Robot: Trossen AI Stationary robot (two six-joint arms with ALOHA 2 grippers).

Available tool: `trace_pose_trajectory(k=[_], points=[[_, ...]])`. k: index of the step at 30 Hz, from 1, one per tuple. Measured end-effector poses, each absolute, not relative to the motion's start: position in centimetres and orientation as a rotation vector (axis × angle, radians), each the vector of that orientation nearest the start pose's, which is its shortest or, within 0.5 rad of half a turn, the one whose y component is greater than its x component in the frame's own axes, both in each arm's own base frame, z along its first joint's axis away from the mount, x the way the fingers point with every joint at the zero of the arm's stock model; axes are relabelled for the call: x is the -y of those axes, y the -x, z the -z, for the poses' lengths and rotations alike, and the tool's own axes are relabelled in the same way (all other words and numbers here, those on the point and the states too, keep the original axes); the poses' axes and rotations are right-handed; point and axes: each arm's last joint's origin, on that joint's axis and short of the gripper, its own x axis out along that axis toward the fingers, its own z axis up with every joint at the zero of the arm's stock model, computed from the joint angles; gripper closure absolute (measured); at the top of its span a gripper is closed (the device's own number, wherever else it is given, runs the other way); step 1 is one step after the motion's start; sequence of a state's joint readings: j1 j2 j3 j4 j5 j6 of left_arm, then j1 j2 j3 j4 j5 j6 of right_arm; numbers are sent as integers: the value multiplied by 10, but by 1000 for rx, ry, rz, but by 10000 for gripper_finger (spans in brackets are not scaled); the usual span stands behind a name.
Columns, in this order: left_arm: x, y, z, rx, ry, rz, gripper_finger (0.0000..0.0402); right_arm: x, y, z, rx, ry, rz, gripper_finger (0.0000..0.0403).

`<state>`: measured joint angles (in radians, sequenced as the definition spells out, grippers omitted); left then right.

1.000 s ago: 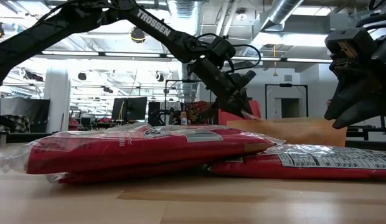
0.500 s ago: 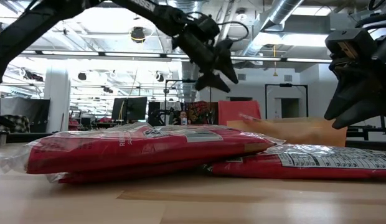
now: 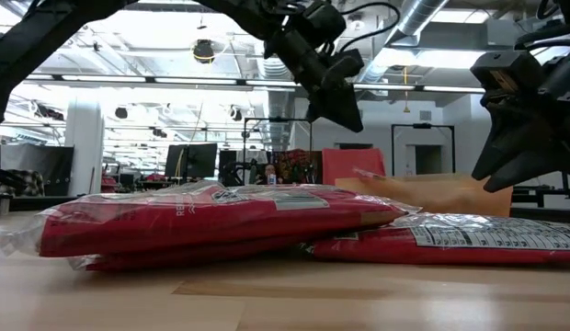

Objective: Sort popcorn bags into baskets
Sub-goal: Put the popcorn bag into the orange transparent bin

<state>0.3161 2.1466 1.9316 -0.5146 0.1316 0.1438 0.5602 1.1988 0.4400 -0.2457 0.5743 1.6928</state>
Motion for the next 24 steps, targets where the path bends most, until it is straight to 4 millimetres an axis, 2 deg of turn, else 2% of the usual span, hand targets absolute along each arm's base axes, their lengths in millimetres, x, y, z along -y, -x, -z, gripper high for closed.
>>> trace_pose_trajectory(k=[16,24], points=[[-151,-480,-221,-807,12,-109,401,-89,-171,-146,-577,-1051,674,278],[-152,-484,-215,-813,-52,-163,401,-89,-171,-146,-578,-1052,674,278]])
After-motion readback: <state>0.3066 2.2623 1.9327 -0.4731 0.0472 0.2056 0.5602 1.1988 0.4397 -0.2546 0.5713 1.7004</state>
